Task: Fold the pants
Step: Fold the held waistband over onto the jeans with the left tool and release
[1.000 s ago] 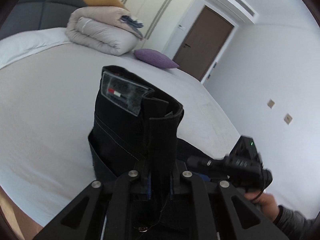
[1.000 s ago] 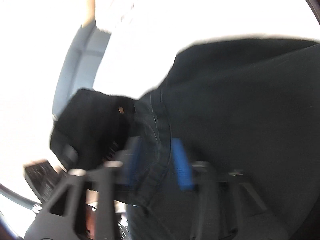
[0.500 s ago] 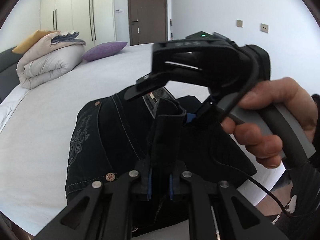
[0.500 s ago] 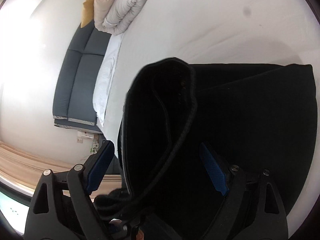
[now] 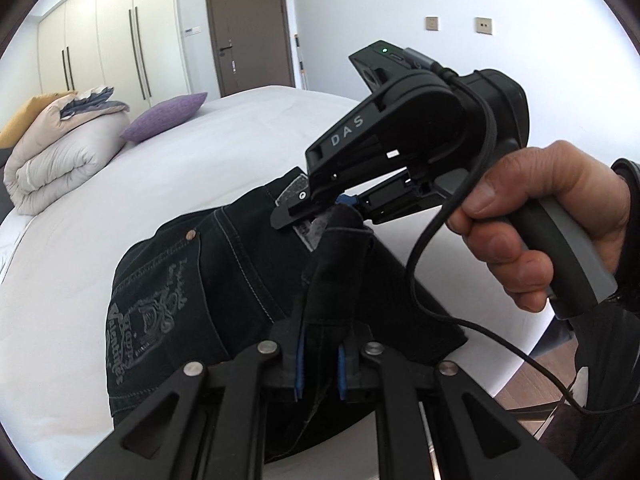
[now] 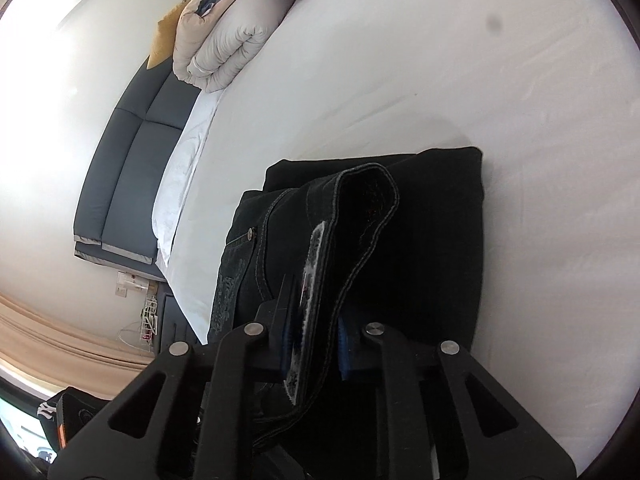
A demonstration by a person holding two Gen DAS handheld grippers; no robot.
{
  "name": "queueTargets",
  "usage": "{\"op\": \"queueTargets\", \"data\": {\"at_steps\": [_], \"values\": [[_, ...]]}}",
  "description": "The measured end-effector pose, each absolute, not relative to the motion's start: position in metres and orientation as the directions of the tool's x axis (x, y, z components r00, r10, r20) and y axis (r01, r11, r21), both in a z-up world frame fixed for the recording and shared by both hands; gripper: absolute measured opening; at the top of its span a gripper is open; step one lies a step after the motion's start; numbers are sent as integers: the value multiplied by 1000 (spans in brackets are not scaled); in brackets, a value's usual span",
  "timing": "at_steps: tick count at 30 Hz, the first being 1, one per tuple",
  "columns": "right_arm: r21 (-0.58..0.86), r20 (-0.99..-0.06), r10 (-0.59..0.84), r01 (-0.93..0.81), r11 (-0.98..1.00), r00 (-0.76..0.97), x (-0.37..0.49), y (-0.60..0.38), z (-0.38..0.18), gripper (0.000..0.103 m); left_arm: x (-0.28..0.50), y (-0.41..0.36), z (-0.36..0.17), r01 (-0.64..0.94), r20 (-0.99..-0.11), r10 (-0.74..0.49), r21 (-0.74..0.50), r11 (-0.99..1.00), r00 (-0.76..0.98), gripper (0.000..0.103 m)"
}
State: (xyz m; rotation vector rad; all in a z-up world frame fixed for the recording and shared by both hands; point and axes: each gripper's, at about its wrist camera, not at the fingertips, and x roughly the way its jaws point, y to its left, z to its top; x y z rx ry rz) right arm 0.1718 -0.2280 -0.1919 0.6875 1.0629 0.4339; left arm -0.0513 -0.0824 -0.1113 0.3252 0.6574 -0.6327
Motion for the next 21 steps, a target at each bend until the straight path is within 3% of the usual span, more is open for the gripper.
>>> {"op": "queueTargets", "data": {"at_steps": [10, 13, 15, 17, 19, 21], "values": [[721, -625, 638, 21, 692, 451, 162, -271, -198, 16, -42, -101, -121, 679, -686, -452, 84, 730, 570, 11], [716, -636, 632, 35, 697, 443, 168, -267, -215, 16, -28, -101, -129, 680, -713, -440, 71, 730, 546, 16], [719, -637, 635, 39, 694, 438, 169, -264, -226, 16, -30, -101, -129, 694, -719, -461, 42, 718, 520, 32], [732, -623, 644, 41, 680, 444, 168, -264, -228, 18, -35, -95, -124, 718, -702, -521, -19, 695, 486, 62], [724, -634, 637, 49, 688, 438, 166, -267, -226, 23, -46, -85, -119, 740, -683, -567, -58, 671, 460, 80], [703, -649, 617, 42, 710, 446, 161, -269, -220, 29, -58, -75, -112, 749, -668, -590, -73, 658, 453, 82]]}}
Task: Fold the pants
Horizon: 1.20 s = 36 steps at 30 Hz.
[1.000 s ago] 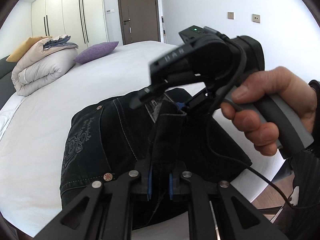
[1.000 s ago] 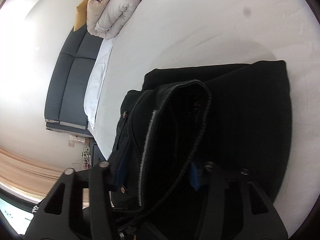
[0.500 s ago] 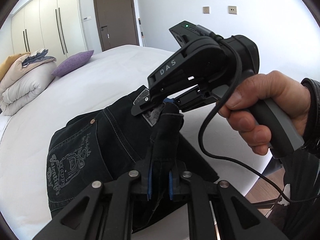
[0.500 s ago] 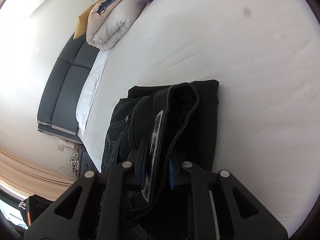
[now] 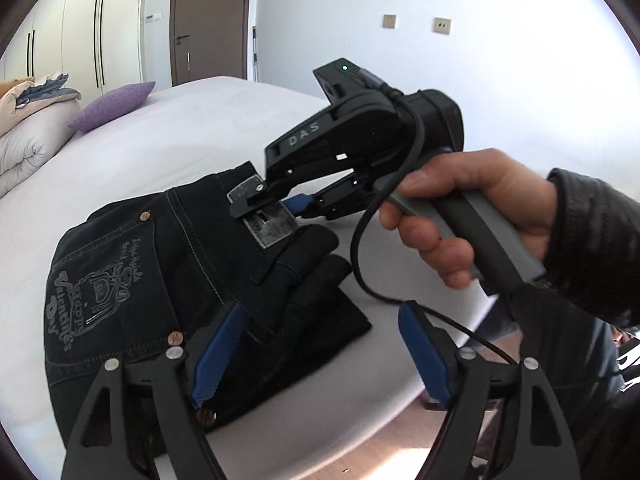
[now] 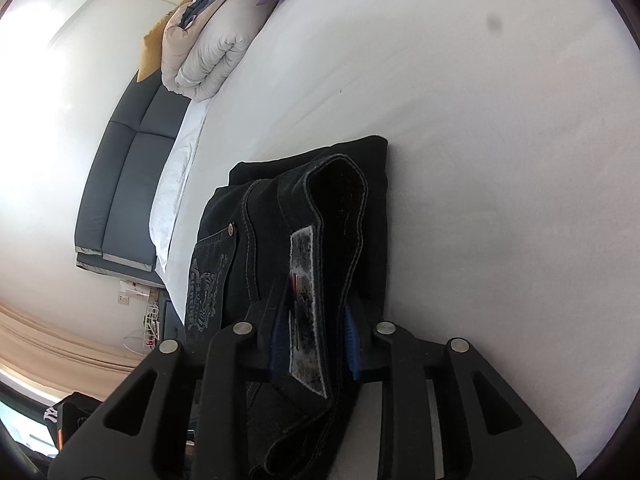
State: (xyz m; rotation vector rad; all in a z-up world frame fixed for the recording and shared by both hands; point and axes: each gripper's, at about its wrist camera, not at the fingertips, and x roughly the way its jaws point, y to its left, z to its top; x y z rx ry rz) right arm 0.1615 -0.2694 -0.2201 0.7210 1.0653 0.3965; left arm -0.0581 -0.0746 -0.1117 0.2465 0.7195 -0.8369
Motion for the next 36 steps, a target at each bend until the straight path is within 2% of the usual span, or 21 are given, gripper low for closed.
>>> {"op": "queueTargets", "data": {"at_steps": [2, 3, 4, 8, 11, 13, 15, 18, 20, 26, 29, 36], "values": [[679, -661, 580, 49, 733, 477, 149, -283, -209, 35, -57, -58, -100, 743, -647, -609, -97, 662, 458, 82], [660, -673, 547, 68, 748, 498, 143, -292, -203, 53, -54, -48, -94, 732, -635, -616, -113, 672, 467, 82], [642, -676, 509, 88, 762, 533, 137, -300, -195, 57, -49, -39, -88, 715, -620, -621, -134, 686, 479, 85], [709, -568, 571, -1, 706, 593, 122, -306, -165, 56, -8, 5, -75, 605, -575, -622, -257, 753, 531, 87], [712, -543, 628, -90, 696, 558, 126, -282, -153, 52, 38, 33, -84, 524, -607, -597, -322, 788, 524, 87], [703, -559, 642, -112, 703, 524, 131, -266, -158, 49, 64, 41, -101, 462, -668, -551, -333, 822, 500, 86], [690, -598, 635, -90, 719, 490, 133, -256, -173, 47, 83, 39, -123, 422, -739, -500, -317, 849, 451, 80], [655, -650, 616, -83, 751, 446, 124, -245, -197, 33, 75, 29, -131, 444, -770, -436, -222, 868, 467, 78], [645, -640, 621, -122, 754, 453, 111, -243, -199, 34, 70, 24, -133, 448, -779, -404, -178, 876, 479, 81], [654, -610, 623, -134, 745, 489, 69, -255, -199, 35, 73, 22, -138, 438, -778, -395, -173, 882, 488, 84], [628, -647, 587, -96, 772, 486, 48, -262, -201, 47, 64, 21, -140, 442, -777, -397, -172, 880, 488, 84], [643, -627, 564, -51, 764, 537, 28, -279, -191, 48, 61, 18, -138, 441, -775, -396, -170, 881, 493, 84]]}}
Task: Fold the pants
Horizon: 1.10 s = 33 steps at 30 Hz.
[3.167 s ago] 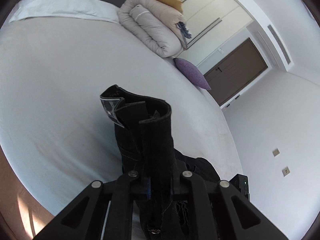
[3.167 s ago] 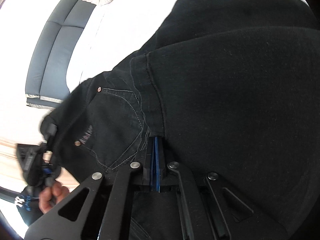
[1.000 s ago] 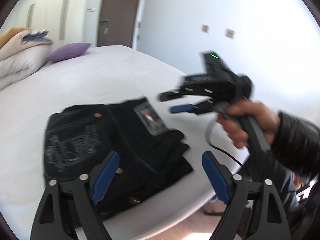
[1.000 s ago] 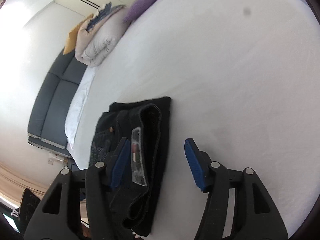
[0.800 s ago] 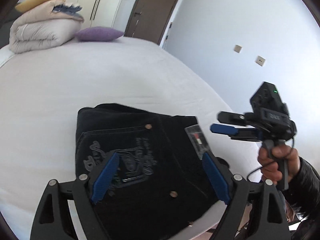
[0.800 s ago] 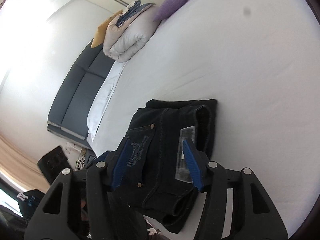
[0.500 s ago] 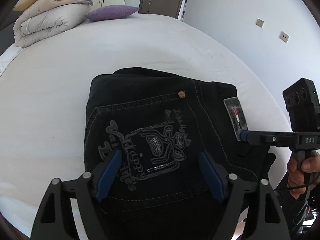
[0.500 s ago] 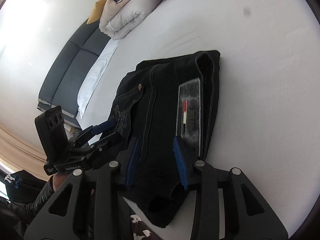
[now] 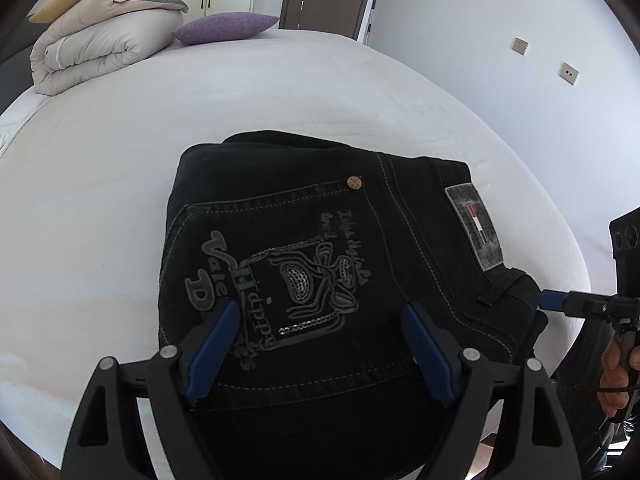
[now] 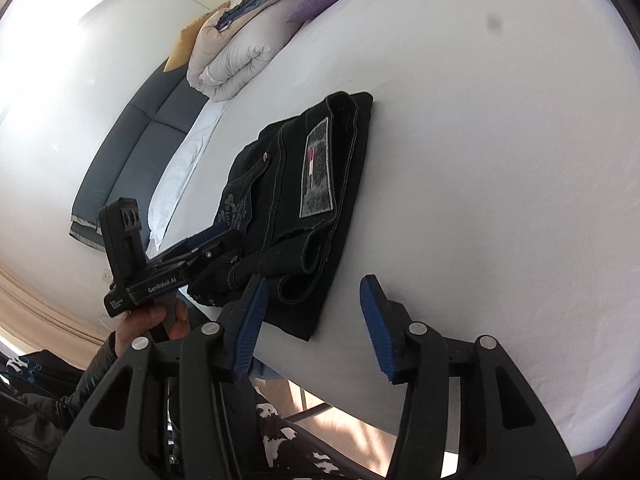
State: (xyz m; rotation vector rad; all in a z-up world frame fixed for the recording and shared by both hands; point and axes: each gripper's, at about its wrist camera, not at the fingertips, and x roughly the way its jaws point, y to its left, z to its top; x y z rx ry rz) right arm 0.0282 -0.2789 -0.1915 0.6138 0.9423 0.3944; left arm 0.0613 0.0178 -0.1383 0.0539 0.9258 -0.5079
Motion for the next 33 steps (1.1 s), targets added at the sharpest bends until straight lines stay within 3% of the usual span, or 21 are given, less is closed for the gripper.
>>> {"op": "queueTargets", "data": {"at_steps": [6, 9, 11, 20, 25, 29, 30, 31, 33], "values": [[633, -640, 547, -33, 774, 541, 55, -282, -180, 52, 56, 34, -121, 411, -739, -427, -222, 884, 521, 85], [629, -648, 521, 4, 778, 556, 67, -286, -179, 62, 55, 62, -104, 367, -690, -424, -240, 899, 586, 98], [620, -661, 514, 12, 785, 547, 77, -285, -179, 63, 61, 84, -97, 332, -666, -422, -267, 905, 615, 103], [622, -712, 528, 65, 781, 464, 125, -269, -206, 63, 116, 114, -128, 282, -740, -467, -373, 884, 484, 102], [670, -690, 580, 81, 738, 434, 141, -263, -216, 63, 130, 90, -152, 334, -789, -519, -417, 846, 330, 90], [699, -676, 611, 98, 708, 412, 157, -254, -222, 61, 133, 80, -160, 340, -802, -522, -424, 839, 289, 86], [700, -677, 613, 99, 708, 406, 161, -250, -224, 58, 134, 78, -161, 341, -799, -531, -433, 834, 283, 82], [692, -686, 610, 95, 716, 398, 165, -245, -225, 50, 135, 76, -161, 343, -794, -545, -449, 825, 271, 68], [655, -716, 577, 94, 750, 393, 170, -237, -226, 33, 136, 72, -162, 335, -795, -546, -456, 824, 262, 62]]}}
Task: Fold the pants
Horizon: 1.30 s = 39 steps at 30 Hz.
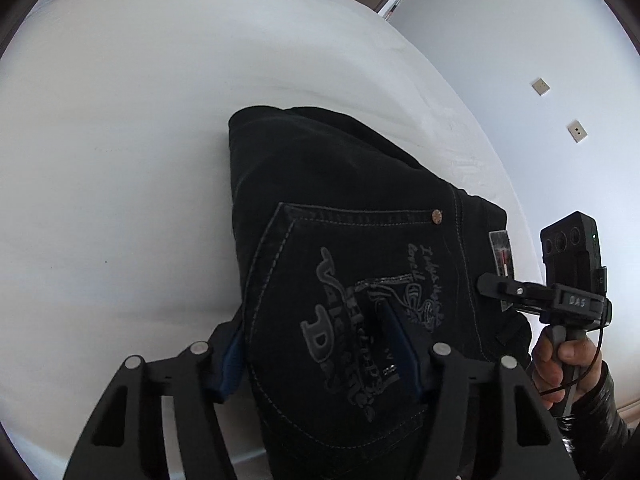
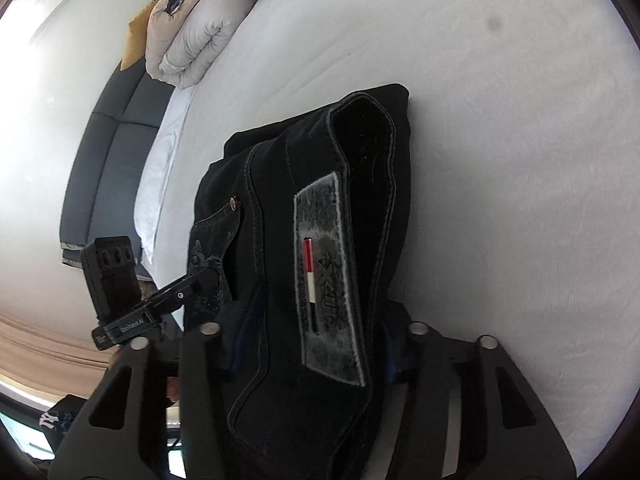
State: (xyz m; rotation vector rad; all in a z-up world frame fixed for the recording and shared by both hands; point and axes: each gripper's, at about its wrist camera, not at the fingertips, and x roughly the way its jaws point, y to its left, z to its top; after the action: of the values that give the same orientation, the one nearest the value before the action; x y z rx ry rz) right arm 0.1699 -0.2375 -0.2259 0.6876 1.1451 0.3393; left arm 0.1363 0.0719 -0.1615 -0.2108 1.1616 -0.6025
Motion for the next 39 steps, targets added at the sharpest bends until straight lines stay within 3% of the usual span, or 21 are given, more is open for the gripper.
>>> {"op": "queueTargets", "data": {"at_steps": [4, 8, 10, 21, 29, 33, 35, 37, 39], "values": [[646, -708, 565, 66, 761, 424, 170, -231, -224, 19, 133, 68, -159, 325, -798, -540, -453, 830, 267, 51], [617, -700, 545, 5, 787, 462, 167, -222, -207, 16, 131, 72, -148, 304, -782, -551, -470, 828, 290, 27], [592, -696, 533, -35, 805, 481, 166, -216, -193, 15, 129, 67, -137, 317, -781, -544, -455, 832, 307, 23], [588, -611, 528, -109, 802, 590, 196, -261, -121, 15, 164, 12, -65, 438, -722, -561, -386, 812, 405, 21], [615, -628, 520, -39, 787, 579, 262, -345, -142, 16, 227, -30, -95, 431, -741, -568, -408, 805, 359, 22], [609, -693, 499, 51, 792, 521, 279, -377, -190, 20, 238, -44, -133, 410, -780, -530, -387, 826, 333, 31], [650, -665, 529, 60, 758, 526, 277, -388, -203, 24, 235, -43, -142, 407, -786, -506, -357, 841, 355, 55], [678, -636, 549, 53, 733, 542, 271, -400, -204, 27, 233, -37, -149, 392, -783, -503, -361, 846, 366, 66], [668, -638, 530, 59, 742, 558, 263, -408, -200, 34, 228, -29, -151, 390, -763, -526, -385, 837, 375, 69]]}}
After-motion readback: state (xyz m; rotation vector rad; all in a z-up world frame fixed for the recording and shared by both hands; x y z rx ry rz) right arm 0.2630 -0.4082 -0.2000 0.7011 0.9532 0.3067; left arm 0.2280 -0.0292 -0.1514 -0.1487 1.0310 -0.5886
